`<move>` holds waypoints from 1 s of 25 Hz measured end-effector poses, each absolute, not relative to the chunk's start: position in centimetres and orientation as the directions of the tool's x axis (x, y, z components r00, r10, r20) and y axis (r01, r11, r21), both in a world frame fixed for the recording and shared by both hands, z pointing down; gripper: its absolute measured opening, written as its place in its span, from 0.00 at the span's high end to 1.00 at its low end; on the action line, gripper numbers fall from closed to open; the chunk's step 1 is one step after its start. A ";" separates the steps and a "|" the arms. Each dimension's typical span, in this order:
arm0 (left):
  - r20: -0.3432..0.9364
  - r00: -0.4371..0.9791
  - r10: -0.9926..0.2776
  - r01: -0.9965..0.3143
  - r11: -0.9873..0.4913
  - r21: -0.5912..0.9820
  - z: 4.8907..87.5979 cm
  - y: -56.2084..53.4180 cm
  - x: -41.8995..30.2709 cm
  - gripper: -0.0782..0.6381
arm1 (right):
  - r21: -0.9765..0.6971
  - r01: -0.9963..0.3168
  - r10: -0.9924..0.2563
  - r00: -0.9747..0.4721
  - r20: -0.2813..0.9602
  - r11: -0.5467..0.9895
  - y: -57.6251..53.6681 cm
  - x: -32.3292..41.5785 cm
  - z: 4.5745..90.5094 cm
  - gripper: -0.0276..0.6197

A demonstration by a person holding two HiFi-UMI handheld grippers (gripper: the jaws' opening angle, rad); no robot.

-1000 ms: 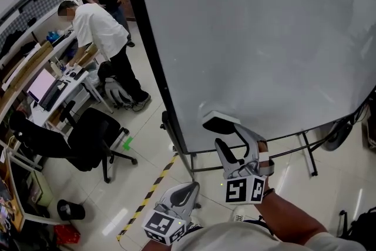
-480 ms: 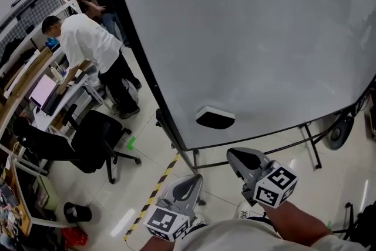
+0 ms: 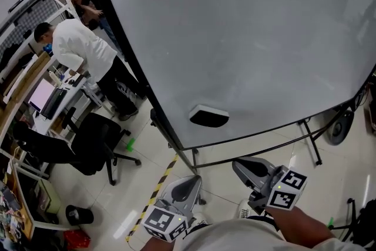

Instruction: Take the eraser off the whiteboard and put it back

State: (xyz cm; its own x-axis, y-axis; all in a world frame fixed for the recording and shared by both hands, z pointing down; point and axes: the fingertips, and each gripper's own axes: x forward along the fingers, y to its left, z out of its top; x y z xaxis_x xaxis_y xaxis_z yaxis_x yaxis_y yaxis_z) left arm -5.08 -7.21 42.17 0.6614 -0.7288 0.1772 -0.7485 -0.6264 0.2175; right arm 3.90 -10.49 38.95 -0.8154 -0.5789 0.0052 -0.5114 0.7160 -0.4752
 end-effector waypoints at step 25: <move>0.220 0.650 -0.727 -0.759 -0.632 0.154 43.4 -5.5 -5.7 0.87 | 0.004 -0.642 -0.623 -0.741 0.251 0.766 -5.4 8.0 43.3 0.95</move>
